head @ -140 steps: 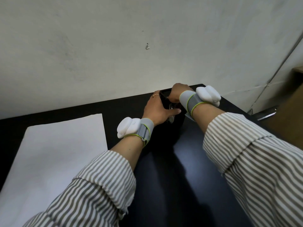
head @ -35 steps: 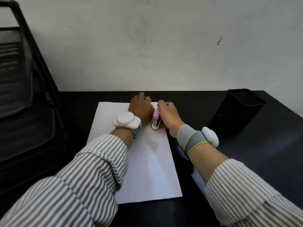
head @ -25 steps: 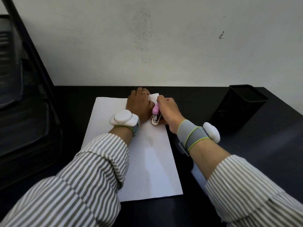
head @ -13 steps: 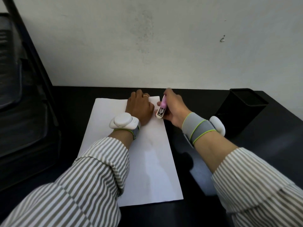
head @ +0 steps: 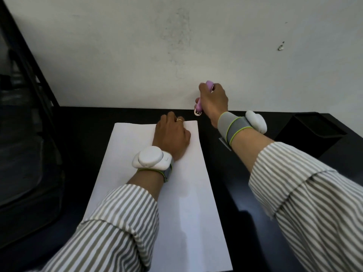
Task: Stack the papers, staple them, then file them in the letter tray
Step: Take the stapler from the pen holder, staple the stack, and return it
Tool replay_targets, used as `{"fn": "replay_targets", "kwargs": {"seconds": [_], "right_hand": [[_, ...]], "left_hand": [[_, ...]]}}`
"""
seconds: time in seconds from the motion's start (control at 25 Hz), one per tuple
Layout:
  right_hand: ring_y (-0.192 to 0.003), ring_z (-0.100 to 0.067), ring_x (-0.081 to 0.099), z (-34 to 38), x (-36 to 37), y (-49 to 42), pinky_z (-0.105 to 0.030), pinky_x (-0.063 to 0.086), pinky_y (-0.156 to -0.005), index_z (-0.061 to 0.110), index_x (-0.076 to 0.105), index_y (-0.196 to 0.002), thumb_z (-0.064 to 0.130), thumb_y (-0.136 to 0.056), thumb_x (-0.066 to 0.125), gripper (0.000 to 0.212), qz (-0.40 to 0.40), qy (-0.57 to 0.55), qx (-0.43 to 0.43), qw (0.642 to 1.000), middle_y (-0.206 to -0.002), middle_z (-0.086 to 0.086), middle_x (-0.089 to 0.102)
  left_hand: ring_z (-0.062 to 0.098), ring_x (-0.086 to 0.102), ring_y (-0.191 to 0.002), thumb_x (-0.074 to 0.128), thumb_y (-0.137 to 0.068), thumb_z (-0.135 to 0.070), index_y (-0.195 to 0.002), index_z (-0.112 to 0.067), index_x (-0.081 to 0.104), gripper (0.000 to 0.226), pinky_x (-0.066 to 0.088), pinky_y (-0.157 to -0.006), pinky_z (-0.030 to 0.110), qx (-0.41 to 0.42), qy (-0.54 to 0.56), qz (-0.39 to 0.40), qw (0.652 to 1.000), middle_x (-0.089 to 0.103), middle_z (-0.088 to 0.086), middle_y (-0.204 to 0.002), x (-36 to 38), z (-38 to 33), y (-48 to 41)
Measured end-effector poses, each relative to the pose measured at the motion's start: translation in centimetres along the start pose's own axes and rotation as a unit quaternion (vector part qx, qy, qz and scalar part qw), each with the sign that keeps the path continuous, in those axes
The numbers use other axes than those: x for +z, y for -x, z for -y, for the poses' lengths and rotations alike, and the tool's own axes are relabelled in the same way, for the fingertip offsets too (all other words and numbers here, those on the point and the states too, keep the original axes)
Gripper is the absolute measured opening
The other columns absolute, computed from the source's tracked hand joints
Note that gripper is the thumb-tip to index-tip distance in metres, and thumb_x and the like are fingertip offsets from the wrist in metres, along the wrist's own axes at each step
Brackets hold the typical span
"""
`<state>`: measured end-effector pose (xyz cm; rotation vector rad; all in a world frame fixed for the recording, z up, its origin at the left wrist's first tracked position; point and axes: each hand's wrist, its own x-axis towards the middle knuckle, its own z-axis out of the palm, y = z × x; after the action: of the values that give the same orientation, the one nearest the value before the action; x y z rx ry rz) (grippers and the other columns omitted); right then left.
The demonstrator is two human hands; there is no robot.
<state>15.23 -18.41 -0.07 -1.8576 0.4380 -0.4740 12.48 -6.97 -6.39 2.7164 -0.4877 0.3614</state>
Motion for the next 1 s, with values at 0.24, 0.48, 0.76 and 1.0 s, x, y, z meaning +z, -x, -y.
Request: {"fn": "replay_targets", "kwargs": {"seconds": [0.24, 0.48, 0.76, 1.0], "right_hand": [[-0.081, -0.023, 0.068, -1.2, 1.3, -0.8, -0.022, 0.046, -0.069, 0.007, 0.055, -0.076, 0.028, -0.092, 0.041, 0.029, 0.076, 0.088, -0.014, 0.993, -0.036, 0.000, 0.054], [-0.092, -0.031, 0.070, -1.5, 1.6, -0.8, -0.040, 0.058, -0.079, 0.010, 0.049, -0.045, 0.029, -0.091, 0.040, 0.050, 0.121, 0.075, 0.028, 0.989, -0.032, 0.002, 0.051], [-0.080, -0.025, 0.068, -2.1, 1.9, -0.7, -0.035, 0.056, -0.085, 0.011, 0.050, -0.042, 0.034, -0.097, 0.039, 0.060, 0.114, 0.081, 0.016, 0.990, -0.033, 0.002, 0.052], [-0.081, -0.026, 0.071, -2.8, 2.3, -1.0, -0.038, 0.051, -0.098, 0.011, 0.050, -0.041, 0.036, -0.096, 0.038, 0.062, 0.106, 0.066, 0.027, 0.992, -0.027, 0.002, 0.049]], "left_hand": [[0.030, 0.044, -0.111, 0.039, -0.093, -0.025, -0.126, -0.007, 0.052, 0.040, 0.036, -0.094, 0.035, 0.001, -0.007, -0.005, 1.000, 0.051, 0.014, -0.120, 0.1, 0.1, 0.0], [0.029, 0.044, -0.112, 0.039, -0.093, -0.026, -0.126, -0.007, 0.053, 0.040, 0.036, -0.094, 0.035, 0.000, -0.005, -0.003, 1.000, 0.051, 0.014, -0.120, 0.0, 0.1, -0.1], [0.027, 0.045, -0.111, 0.039, -0.093, -0.028, -0.125, -0.009, 0.054, 0.040, 0.037, -0.094, 0.033, 0.000, -0.006, -0.004, 1.000, 0.051, 0.012, -0.120, 0.2, 0.3, -0.2], [0.027, 0.045, -0.111, 0.039, -0.093, -0.028, -0.124, -0.009, 0.054, 0.040, 0.037, -0.093, 0.033, -0.002, -0.010, -0.007, 1.000, 0.051, 0.012, -0.119, 0.3, 0.3, -0.3]]}}
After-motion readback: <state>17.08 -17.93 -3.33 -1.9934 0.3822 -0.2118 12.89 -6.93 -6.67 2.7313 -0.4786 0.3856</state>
